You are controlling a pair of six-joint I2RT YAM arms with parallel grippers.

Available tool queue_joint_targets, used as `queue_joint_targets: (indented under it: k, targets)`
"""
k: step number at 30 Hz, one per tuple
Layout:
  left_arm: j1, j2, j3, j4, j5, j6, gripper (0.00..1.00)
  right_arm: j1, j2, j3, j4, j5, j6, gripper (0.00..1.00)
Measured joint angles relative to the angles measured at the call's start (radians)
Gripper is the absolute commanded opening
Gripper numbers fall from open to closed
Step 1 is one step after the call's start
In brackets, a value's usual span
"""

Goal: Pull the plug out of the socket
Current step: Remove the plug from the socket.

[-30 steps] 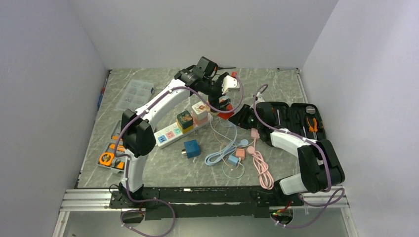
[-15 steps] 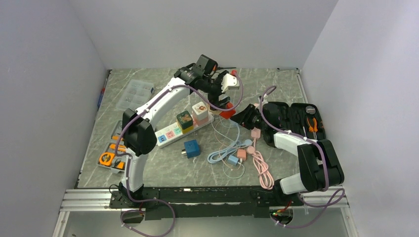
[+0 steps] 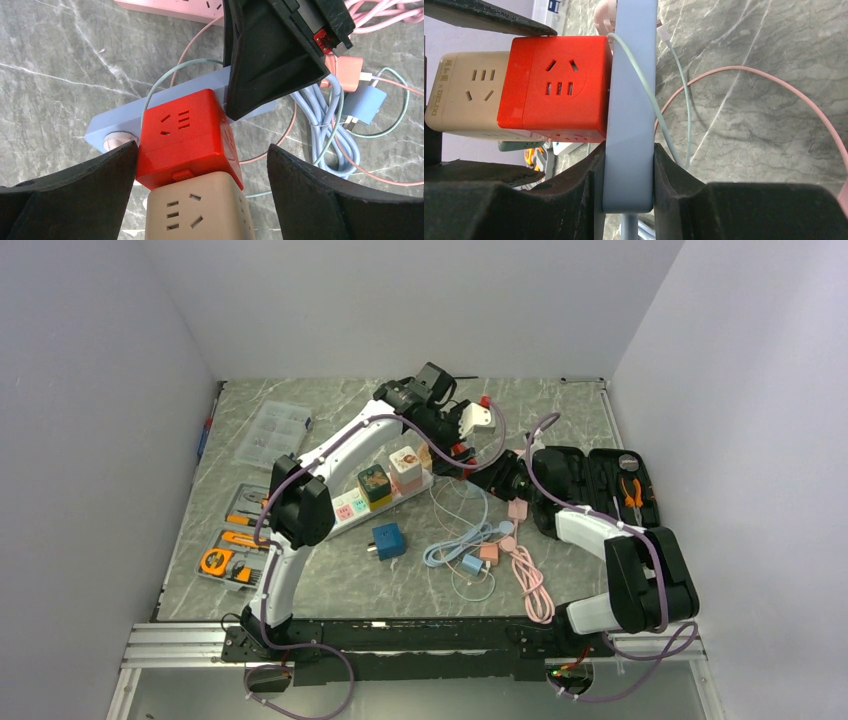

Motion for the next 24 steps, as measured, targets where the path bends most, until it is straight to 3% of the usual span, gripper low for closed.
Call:
queue_joint_targets:
  k: [4,14,18,20,24]
  targets:
    - [-0.011,0.002,0.018,-0.024,-0.037,0.01,0.99,0.007,-0.018,0.0,-0.023,0.018,-0.016,0.0]
    - [-0.03,0.004,0.08,-0.064,-0.143,0.005,0.82,0.063,-0.091,0.001,-0.08,0.098,-0.08,0.0]
    - [-0.037,0.004,0.087,-0.095,-0.182,-0.021,0.48,0.101,-0.109,0.006,-0.103,0.162,-0.117,0.0]
    - [-0.039,0.0,0.08,-0.095,-0.194,-0.039,0.47,0.117,-0.114,0.015,-0.129,0.191,-0.135,0.0]
    - [-0.043,-0.054,-0.006,-0.055,-0.215,-0.063,0.55,0.152,-0.13,0.022,-0.16,0.231,-0.169,0.0]
